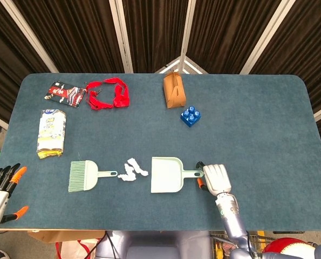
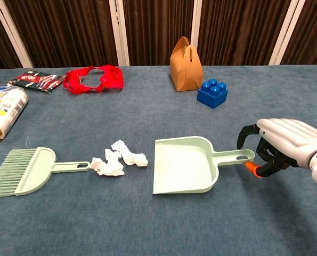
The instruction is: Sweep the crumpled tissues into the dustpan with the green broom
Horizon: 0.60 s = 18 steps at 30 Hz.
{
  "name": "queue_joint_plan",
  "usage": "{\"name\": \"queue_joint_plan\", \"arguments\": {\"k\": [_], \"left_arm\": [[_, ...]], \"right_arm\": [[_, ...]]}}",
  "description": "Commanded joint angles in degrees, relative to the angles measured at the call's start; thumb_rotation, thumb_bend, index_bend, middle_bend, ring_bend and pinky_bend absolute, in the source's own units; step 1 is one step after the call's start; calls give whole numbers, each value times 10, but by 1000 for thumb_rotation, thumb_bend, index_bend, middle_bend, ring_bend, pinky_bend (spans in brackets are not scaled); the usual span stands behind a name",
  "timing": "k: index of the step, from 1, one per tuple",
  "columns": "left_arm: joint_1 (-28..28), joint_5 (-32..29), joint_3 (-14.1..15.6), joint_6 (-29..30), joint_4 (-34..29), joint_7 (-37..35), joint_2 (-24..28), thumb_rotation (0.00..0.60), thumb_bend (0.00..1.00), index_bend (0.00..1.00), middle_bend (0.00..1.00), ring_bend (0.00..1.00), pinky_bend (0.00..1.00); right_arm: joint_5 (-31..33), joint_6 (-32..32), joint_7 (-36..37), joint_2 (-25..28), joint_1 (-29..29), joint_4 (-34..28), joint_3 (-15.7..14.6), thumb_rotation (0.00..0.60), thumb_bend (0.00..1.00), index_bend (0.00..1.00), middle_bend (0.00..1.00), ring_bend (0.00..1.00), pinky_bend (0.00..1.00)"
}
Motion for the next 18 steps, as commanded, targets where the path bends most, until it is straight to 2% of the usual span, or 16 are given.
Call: {"name": "queue_joint_plan", "arguments": {"k": [1, 6, 18], "left_arm": [[0, -1, 0, 0, 0, 1, 0, 600, 0, 0, 0, 0, 0], [0, -1, 0, -1, -1, 1, 0, 600, 0, 0, 0, 0, 0], [0, -2, -1, -1, -2, -4, 2, 600, 0, 0, 0, 0, 0]], "right_arm": [[1, 1, -2, 1, 1, -3, 0, 600, 409, 363, 913, 896, 886], [3, 4, -5, 2, 1, -10, -3, 600, 408, 318, 913, 896, 886], [13, 6, -20, -11, 5, -13, -9, 600, 409, 322, 913, 896, 886]]}}
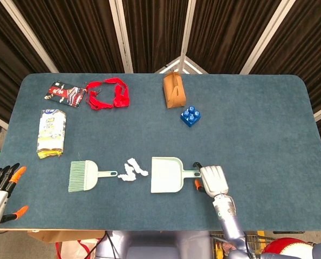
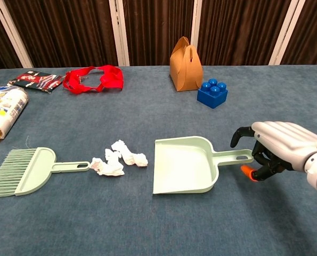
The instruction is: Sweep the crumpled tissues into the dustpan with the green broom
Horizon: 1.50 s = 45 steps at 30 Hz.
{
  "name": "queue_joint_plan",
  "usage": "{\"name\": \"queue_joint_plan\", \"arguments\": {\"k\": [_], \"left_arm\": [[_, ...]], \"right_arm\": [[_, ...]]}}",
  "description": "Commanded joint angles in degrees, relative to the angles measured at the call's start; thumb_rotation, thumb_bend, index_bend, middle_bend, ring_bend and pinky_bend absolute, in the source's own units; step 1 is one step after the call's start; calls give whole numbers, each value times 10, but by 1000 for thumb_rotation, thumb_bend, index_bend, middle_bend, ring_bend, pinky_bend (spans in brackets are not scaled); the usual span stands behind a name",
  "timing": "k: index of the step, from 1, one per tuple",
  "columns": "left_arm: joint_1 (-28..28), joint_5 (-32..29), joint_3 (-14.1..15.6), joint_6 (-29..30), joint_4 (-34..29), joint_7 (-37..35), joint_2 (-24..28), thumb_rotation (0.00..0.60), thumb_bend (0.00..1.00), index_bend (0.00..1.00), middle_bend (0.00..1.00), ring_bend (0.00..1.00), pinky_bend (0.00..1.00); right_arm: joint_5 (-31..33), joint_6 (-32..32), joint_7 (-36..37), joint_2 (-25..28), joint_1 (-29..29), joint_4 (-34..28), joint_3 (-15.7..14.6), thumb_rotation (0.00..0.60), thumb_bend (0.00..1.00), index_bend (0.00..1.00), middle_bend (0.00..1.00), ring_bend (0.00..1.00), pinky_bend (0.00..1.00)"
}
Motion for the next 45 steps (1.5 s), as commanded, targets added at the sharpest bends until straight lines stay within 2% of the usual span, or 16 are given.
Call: {"name": "queue_joint_plan", "arguments": {"k": [1, 6, 9, 15, 21, 25, 29, 31, 33, 37, 39, 42, 45], "left_arm": [[0, 1, 0, 0, 1, -1, 0, 600, 0, 0, 0, 0, 0], [0, -1, 0, -1, 0, -1, 0, 600, 0, 0, 0, 0, 0], [-1, 0, 1, -2, 0, -1, 0, 600, 0, 0, 0, 0, 0], [-5, -7, 1, -14, -16, -6, 6, 600, 0, 0, 0, 0, 0], [-20, -17, -9, -32, -44, 12, 16, 600, 18, 0, 0, 0, 14], [-36, -39, -26, -52, -70, 52, 15, 600, 57, 34, 9, 49, 104], [-64, -70, -54, -77, -83, 99, 3, 600, 104, 80, 71, 111, 141], [-84, -90, -75, -92, -81, 128, -10, 600, 137, 102, 114, 147, 196], [-106, -115, -96, -110, -76, 162, -26, 600, 184, 131, 180, 203, 295], [-143, -148, -122, -137, -68, 214, -56, 600, 273, 189, 362, 384, 485], [-157, -163, -130, -148, -65, 234, -68, 600, 279, 204, 459, 494, 580], [-181, -197, -140, -171, -67, 270, -93, 600, 299, 261, 698, 754, 832], [-201, -238, -145, -191, -73, 303, -119, 600, 307, 341, 849, 912, 979]], "right_arm": [[0, 2, 0, -3, 0, -1, -2, 600, 408, 345, 913, 896, 886], [-2, 6, -3, -5, 1, -6, -3, 600, 444, 586, 913, 896, 885], [0, -3, 0, -5, 11, 8, 7, 600, 476, 637, 913, 896, 886], [-6, -5, -2, 13, 17, 7, 11, 600, 482, 648, 913, 896, 885], [-32, -9, -6, 43, 23, 10, 2, 600, 482, 648, 913, 896, 886], [-37, -12, -4, 61, 25, 2, 0, 600, 482, 648, 913, 896, 886], [-41, -12, -10, 65, 26, 1, -4, 600, 483, 648, 913, 896, 886], [-42, -12, -10, 67, 26, -1, -5, 600, 483, 648, 913, 896, 886], [-41, -11, -11, 68, 27, -1, -5, 600, 483, 648, 913, 896, 886], [-35, -13, -12, 67, 29, 0, -2, 600, 485, 648, 913, 896, 885], [-33, -14, -14, 66, 31, 2, -1, 600, 487, 648, 913, 896, 886], [-29, -16, -16, 65, 33, 5, 1, 600, 488, 648, 913, 896, 886], [-24, -18, -18, 62, 35, 9, 3, 600, 488, 648, 913, 896, 886]]}}
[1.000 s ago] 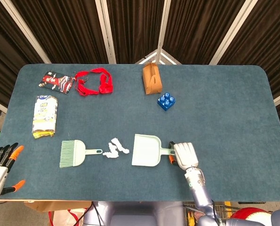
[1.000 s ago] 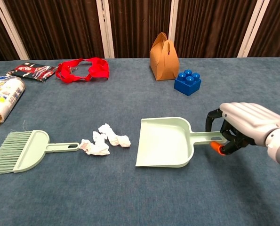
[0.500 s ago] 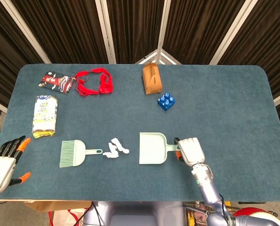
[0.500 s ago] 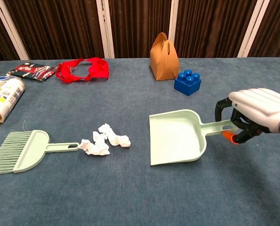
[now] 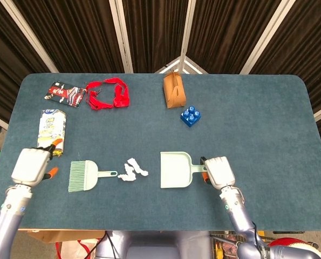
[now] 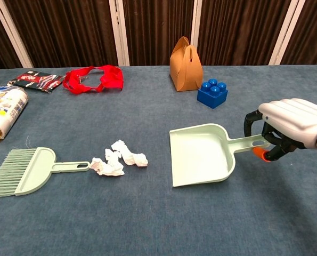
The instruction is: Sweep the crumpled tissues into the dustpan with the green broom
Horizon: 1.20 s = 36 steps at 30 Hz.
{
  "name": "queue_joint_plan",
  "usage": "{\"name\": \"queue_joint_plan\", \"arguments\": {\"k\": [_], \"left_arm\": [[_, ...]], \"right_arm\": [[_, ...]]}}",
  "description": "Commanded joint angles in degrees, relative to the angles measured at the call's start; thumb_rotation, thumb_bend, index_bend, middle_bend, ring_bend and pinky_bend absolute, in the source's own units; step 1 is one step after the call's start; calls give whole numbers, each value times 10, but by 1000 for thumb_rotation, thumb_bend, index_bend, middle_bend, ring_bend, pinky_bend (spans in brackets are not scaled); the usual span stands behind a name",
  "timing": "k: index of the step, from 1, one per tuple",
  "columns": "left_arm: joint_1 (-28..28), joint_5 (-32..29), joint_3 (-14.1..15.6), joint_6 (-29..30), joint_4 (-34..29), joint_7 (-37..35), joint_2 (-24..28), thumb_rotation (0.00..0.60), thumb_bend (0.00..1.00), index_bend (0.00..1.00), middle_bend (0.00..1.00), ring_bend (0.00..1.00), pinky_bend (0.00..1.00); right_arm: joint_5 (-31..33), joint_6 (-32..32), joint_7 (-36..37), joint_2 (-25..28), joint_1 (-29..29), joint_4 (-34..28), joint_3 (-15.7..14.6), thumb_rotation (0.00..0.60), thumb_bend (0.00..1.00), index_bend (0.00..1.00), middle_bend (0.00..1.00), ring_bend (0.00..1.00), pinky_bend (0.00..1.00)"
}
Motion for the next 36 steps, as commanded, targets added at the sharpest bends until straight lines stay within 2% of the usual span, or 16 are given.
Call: {"name": "queue_joint_plan", "arguments": {"k": [1, 5, 12, 29, 36], "left_arm": [[-32, -59, -12, -30, -7, 47, -42, 600, 308, 354, 873, 937, 991], [-55, -123, -13, -42, -10, 95, -80, 600, 329, 405, 959, 1000, 1000], [-94, -205, -4, -35, 0, 181, -142, 600, 388, 416, 972, 1000, 1000], [-154, -290, 11, 3, 25, 272, -229, 600, 388, 443, 976, 1000, 1000], [-170, -313, 18, 16, 49, 289, -269, 600, 390, 456, 988, 1000, 1000]], "right_arm": [[4, -2, -2, -2, 2, 4, 1, 600, 487, 648, 913, 896, 886], [1, 7, -6, -2, -1, -1, -5, 600, 489, 648, 913, 895, 886], [3, 7, -18, 3, 0, 4, -7, 600, 489, 648, 913, 896, 886], [14, -1, -28, 2, 5, 10, -15, 600, 492, 648, 913, 896, 886], [12, 0, -27, 3, 6, 10, -14, 600, 492, 648, 913, 896, 886]]}}
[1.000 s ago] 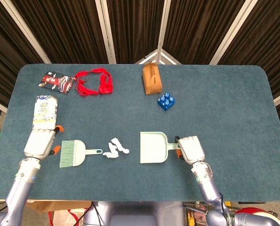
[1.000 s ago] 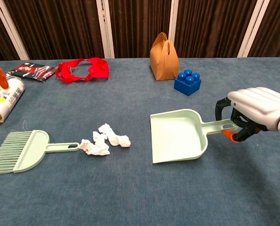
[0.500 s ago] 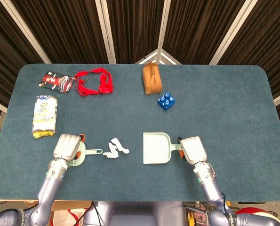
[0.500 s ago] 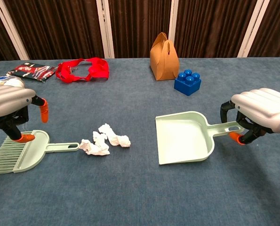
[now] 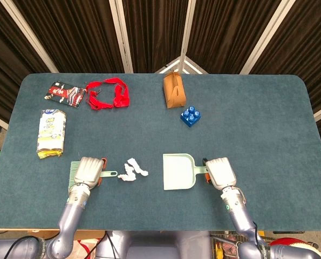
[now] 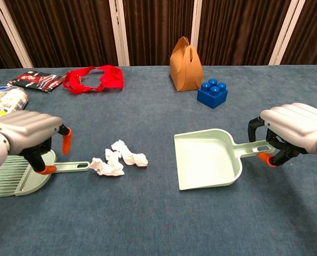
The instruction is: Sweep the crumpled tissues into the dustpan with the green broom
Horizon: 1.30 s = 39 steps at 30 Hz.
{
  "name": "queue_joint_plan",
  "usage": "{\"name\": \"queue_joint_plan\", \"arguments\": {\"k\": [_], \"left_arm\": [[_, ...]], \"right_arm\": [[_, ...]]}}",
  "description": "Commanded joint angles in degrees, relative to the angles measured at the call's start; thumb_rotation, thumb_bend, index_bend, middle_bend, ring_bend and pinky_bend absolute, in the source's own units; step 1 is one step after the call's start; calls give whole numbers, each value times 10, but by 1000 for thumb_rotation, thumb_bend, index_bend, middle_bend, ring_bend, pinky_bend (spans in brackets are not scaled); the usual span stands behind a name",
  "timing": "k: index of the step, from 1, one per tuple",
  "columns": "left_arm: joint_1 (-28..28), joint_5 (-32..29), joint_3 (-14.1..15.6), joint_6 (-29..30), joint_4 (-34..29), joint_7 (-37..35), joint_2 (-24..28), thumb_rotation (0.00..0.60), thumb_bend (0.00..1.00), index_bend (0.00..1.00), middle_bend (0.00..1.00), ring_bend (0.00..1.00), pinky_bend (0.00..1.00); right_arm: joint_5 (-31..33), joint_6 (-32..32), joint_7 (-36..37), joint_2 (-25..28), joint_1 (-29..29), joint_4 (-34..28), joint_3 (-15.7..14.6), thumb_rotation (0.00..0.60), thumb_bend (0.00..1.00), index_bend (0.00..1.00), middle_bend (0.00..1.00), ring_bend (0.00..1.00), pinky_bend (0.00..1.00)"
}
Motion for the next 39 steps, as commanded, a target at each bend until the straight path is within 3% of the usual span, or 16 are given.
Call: {"name": "queue_joint_plan", "arguments": {"k": [1, 14, 20, 26, 34, 39], "left_arm": [[-7, -8, 3, 7, 13, 4, -15, 600, 390, 457, 988, 1000, 1000], [-16, -27, 13, 17, 56, -1, -46, 600, 438, 472, 990, 1000, 1000], [-18, -26, 17, 19, 58, -7, -51, 600, 575, 648, 1000, 1000, 1000], [-13, 32, 11, 29, 59, -68, -54, 600, 627, 745, 1000, 1000, 1000], [-14, 101, -8, 33, 51, -145, -59, 600, 633, 786, 1000, 1000, 1000], [-15, 96, -24, 33, 38, -161, -69, 600, 634, 789, 1000, 1000, 1000]], "right_arm": [[-1, 0, 1, 1, 0, 1, -1, 600, 492, 648, 913, 896, 886], [-3, 0, 8, 0, -1, 6, -3, 600, 495, 648, 913, 896, 886], [-4, 0, 9, 1, -1, 7, -4, 600, 497, 648, 913, 896, 885], [-5, -2, 8, 6, 2, 3, -2, 600, 498, 649, 913, 896, 886], [4, -4, -25, 7, 12, -16, 1, 600, 498, 666, 912, 896, 886], [11, 16, -60, 0, 16, -25, 7, 600, 501, 666, 913, 896, 886]]}}
